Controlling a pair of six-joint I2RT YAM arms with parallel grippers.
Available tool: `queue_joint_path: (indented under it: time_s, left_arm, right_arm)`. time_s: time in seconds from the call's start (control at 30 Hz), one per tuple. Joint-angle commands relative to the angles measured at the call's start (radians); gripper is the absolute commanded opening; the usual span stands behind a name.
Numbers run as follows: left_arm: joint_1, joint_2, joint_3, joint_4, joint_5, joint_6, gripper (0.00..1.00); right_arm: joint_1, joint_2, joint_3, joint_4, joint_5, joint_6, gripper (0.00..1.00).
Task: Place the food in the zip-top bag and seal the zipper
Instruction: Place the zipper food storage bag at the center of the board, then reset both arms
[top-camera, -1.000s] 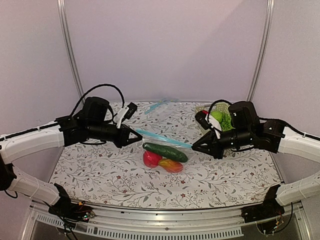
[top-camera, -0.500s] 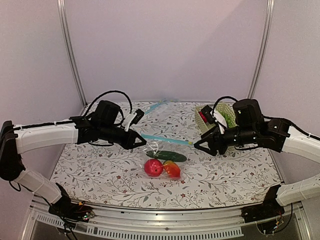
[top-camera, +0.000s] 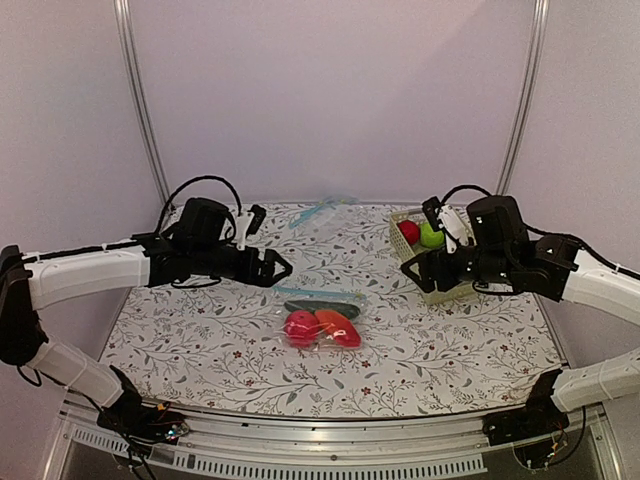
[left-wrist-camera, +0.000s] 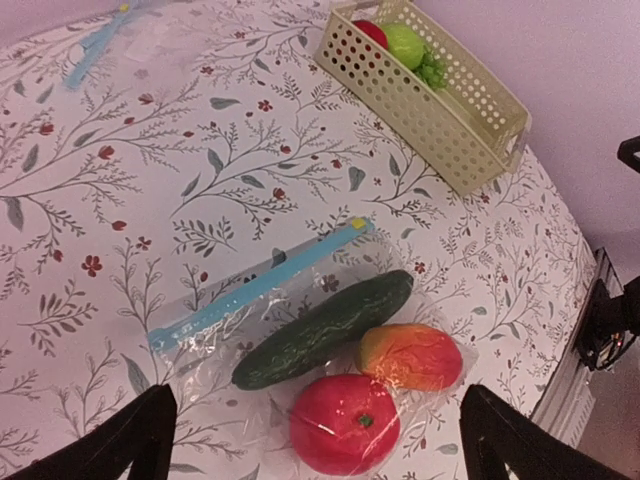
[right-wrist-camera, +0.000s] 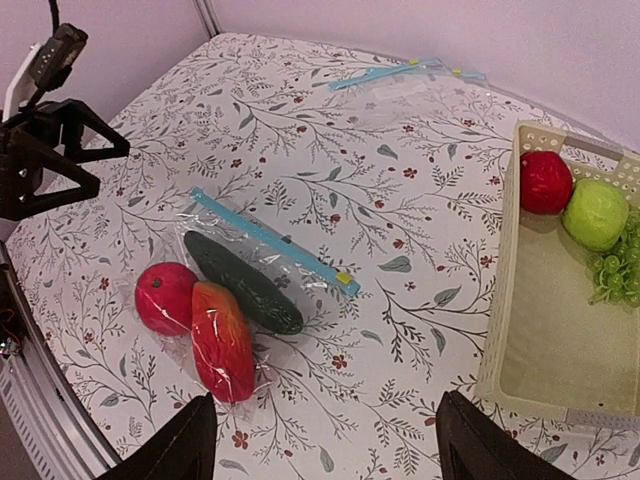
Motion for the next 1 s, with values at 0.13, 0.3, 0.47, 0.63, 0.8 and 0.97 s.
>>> queue_joint_path:
  time_s: [0.13,0.3,0.47,0.63,0.8,0.97]
  left_arm:
    - [0.113,-0.076,-0.088,0.069,-0.099,-0.054,1.00]
    - [0.222,-0.159,-0.150,0.086,-0.173,-0.054,1.00]
    - [0.384,-0.293,-0.233,0.112,-0.242,-0.057,1.00]
    - [0.532,-0.418,-0.315,0.113,-0.329,-0.033,1.00]
    - [0.667,-0.488,-0.379,0.134,-0.361,-0.019,1.00]
    - [0.709,-0.517,-0.487,0.322,-0.426,0.011,1.00]
  right_arm:
    - [-0.111,0.046,-0.015,0.022,0.054,0.082,0.84]
    - [-0.235,0.048,-0.061,0.035,0.054,0.152,0.90]
    - [-0.402,0.037,-0.121,0.069,0.055,0.190,0.92]
    - [-0.565,0.003,-0.172,0.101,0.045,0.197,0.92]
    - [-0.686,-0.061,-0.243,0.193,0.069,0.185,0.93]
    - [-0.729,-0.141,-0.372,0.372,0.115,0.121,0.93]
